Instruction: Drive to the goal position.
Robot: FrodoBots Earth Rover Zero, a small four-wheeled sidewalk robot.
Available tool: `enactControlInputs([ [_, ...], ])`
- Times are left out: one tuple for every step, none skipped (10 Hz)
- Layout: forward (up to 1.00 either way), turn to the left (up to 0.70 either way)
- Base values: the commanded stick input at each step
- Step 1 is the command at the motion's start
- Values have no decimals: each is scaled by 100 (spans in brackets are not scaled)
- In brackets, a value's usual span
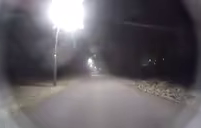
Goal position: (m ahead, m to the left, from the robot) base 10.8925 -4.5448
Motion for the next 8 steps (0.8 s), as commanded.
enactControlInputs([
  [100,4],
  [100,4],
  [100,4],
  [100,4],
  [100,4],
  [100,4],
  [100,4],
  [100,4],
])
